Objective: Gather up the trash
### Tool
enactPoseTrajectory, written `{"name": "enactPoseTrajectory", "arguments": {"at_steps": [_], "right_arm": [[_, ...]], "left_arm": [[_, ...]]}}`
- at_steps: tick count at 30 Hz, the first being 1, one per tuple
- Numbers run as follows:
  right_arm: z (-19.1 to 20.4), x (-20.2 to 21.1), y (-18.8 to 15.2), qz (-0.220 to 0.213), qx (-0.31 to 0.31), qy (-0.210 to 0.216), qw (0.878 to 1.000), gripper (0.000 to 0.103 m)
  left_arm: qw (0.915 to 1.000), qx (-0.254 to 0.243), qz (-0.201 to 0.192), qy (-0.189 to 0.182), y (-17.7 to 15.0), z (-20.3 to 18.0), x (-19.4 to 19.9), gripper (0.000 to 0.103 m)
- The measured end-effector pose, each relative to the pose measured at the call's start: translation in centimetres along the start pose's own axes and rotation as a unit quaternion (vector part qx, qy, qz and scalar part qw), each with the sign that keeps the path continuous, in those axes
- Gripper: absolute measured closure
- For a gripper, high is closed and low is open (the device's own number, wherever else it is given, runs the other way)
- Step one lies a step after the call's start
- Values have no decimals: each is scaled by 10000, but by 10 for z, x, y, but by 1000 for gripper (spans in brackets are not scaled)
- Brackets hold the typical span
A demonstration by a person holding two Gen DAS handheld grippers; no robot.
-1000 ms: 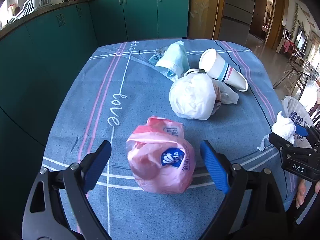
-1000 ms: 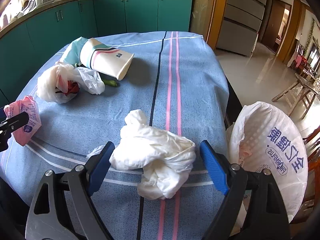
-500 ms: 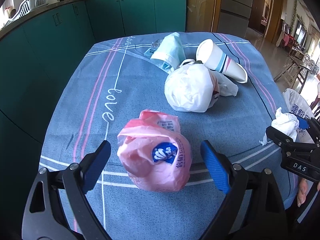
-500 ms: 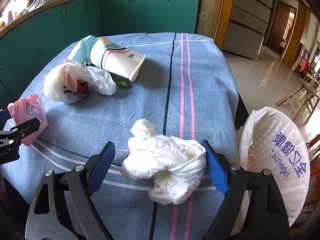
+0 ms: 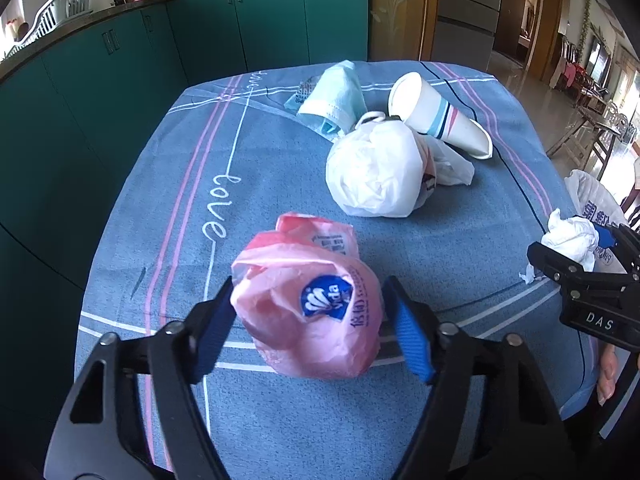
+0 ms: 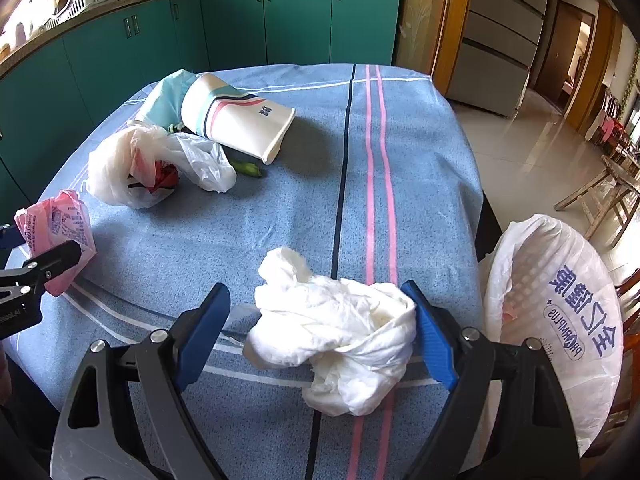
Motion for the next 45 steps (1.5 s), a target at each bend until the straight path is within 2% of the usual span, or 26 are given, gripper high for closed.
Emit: {"name": "enactPoseTrajectory", "arguments": {"at_steps": [2,6,9,19,25,31,37,40,45], "right_arm": [[0,-1,0,14,-1,64,10000,19],[4,0,1,-7,105,87,9999,40],[6,5,2,-51,103,150,9998,46],[0,37,8,-421,4,209,9989,47],[-44,64,10,-701,-301,-166,9970,47],[-134,105,-10,-937,-1017,-942,9859,47],[-202,117,-52,-746,-1701,-1416,9723,47],[-224,127,-71,-728,-1971,-1495,9662,47],[-245,145,-99,-750,-2209,-1725,9570,47]], "left_arm": [[10000,-37,9,-11,-1,-1,-1,37],[9999,-118,-64,-2,1,-4,3,39],[9998,-144,-146,-41,3,-5,9,40],[9983,-230,-502,-166,10,-15,37,41],[9958,-166,-723,-538,17,-25,59,41],[9939,-142,-641,-889,20,-45,59,41],[9873,-640,-592,-1330,25,-109,63,41],[9780,-1037,-553,-1722,30,-162,64,41],[9543,-1690,-265,-2452,25,-266,59,41]]}}
Point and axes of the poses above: each gripper's, at about its wrist camera, not at the fingertips, and x roughly against the way its jaws point, z to its left, y to its top, the point moved 7 cm from there along -x, roughly the way its jaws point, and after that the axes turned 5 degrees about x, right-handed, at the moved point
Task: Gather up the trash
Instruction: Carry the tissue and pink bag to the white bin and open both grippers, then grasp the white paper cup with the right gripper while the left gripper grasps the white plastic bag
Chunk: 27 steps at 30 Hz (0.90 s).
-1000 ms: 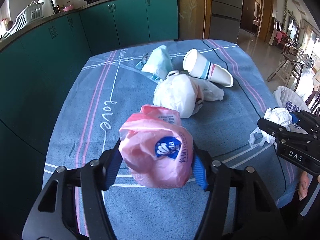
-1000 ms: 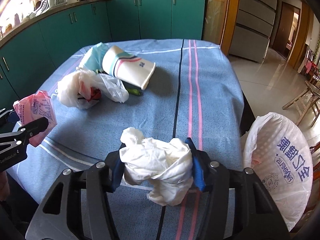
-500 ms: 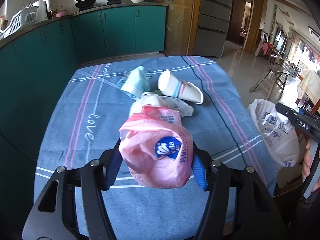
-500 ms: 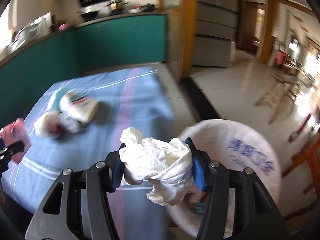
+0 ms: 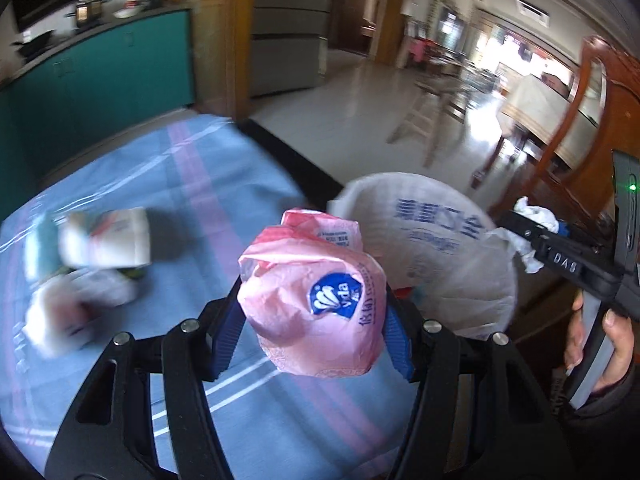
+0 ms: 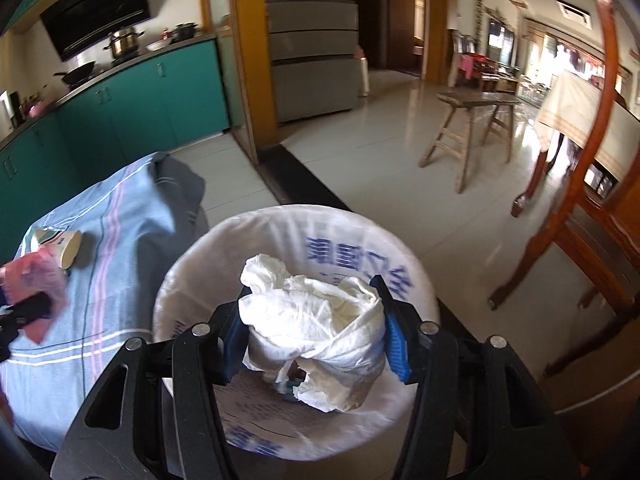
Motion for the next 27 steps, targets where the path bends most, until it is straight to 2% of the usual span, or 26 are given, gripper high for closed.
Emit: {"name": "enactPoseTrajectory", "arguments": {"at_steps": [4,5,7,10,12,14,15,18,20,24,27], "right_arm": [[-19,2,-6,43,-157,-111,9998,47],[-21,2,-7,56,-163,-127,9998,47],[-24,2,-9,84,-174,-152,9997,47],[-23,-1,-11,139,-182,-112,9997,46],[-19,-5,-11,172,-152,-71,9997,46],[-12,-9,-9,224,-113,-30,9997,43],[-9,-12,-8,262,-103,-6,9996,37],[3,-14,-2,225,-104,93,9996,22],[14,-15,3,191,-46,187,9996,20],[46,-20,12,202,214,378,9989,19],[78,-23,18,210,412,612,9971,19]], "left_arm": [[9963,-598,262,-553,4,-62,-37,37],[9952,-754,295,-554,3,-73,-45,29],[9935,-1043,229,-393,1,-86,-52,14],[9906,-1365,68,-9,-5,-86,-52,12],[9905,-1361,15,177,-6,-76,-46,11],[9909,-1262,-52,474,-4,-56,-37,11],[9911,-1164,-117,629,-3,-43,-29,11],[9906,-687,-371,1122,1,3,-6,9],[9865,-276,-516,1528,0,46,12,9],[9721,726,-543,2165,-8,137,36,9],[9550,1345,-377,2616,-19,202,36,9]]}}
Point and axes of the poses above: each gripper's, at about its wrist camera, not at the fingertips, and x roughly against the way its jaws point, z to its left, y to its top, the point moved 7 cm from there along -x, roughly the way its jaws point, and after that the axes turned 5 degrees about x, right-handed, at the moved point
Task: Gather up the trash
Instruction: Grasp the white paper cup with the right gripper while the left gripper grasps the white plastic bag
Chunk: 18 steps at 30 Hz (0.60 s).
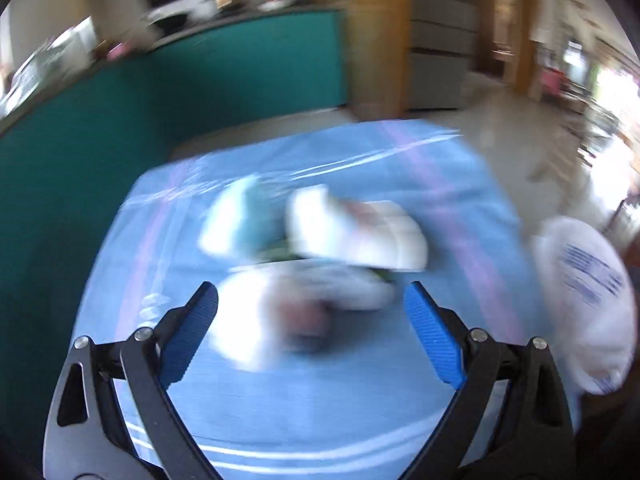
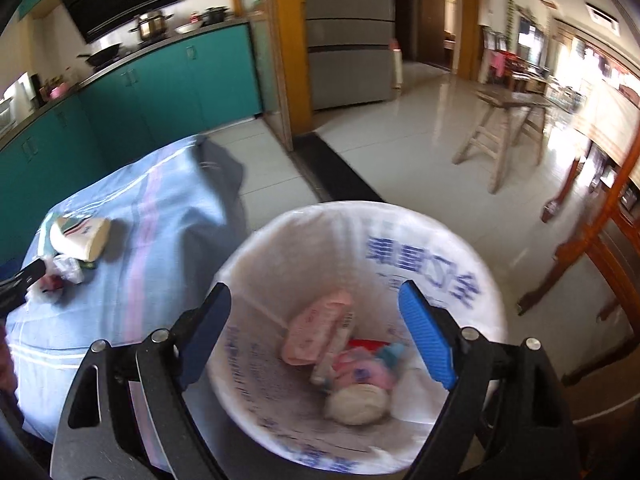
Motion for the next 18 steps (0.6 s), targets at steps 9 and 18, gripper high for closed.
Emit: {"name": "enactPoseTrajectory", "arguments": {"at_steps": [9,18], "right_arm": [[114,-20,30,-14,747,938,9928,19],[247,-61,71,156,1322,2064,9694,19]], "left_arm": [[9936,437,601,-852,-24,58,-15,75],[9942,333,644,-799,-72,90,38,75]]}}
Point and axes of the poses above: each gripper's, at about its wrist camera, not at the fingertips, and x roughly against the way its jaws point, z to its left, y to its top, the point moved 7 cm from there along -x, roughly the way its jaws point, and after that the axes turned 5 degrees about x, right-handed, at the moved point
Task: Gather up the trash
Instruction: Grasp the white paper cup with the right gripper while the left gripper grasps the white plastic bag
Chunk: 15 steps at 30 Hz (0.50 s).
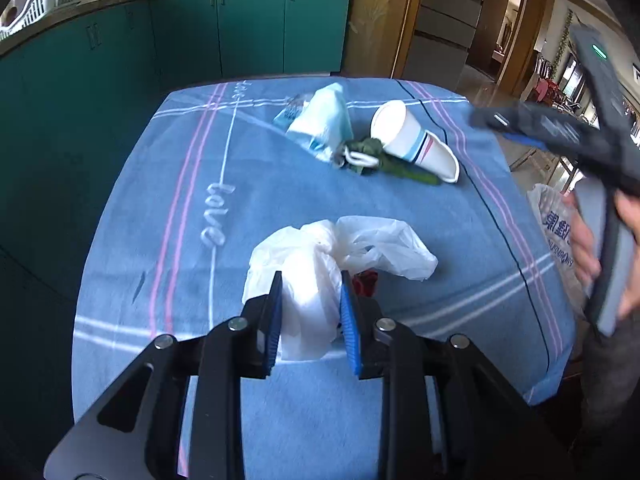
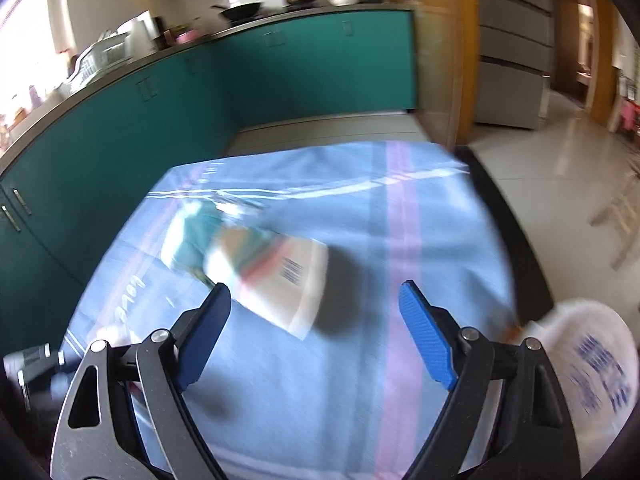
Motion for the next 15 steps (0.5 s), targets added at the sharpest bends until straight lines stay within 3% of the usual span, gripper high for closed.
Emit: {"name": "enactPoseTrajectory", "arguments": {"at_steps": [4,7,10,15], "right_arm": [[22,-50,32,302,-221,395,9985,14],[22,-79,37,648,-375,293,9968,14],[16,-91,24,938,-352,147,9949,14],[14,-73,-5,985,-251,485,9936,19]], "left_arm": [[10000,71,28,56,-12,6,4,71],[9999,99,-23,102,-14,9,5,66],[9998,79,-116,139,-15,10,11,58],[9994,131,-299,133,-9,12,16,43]]}}
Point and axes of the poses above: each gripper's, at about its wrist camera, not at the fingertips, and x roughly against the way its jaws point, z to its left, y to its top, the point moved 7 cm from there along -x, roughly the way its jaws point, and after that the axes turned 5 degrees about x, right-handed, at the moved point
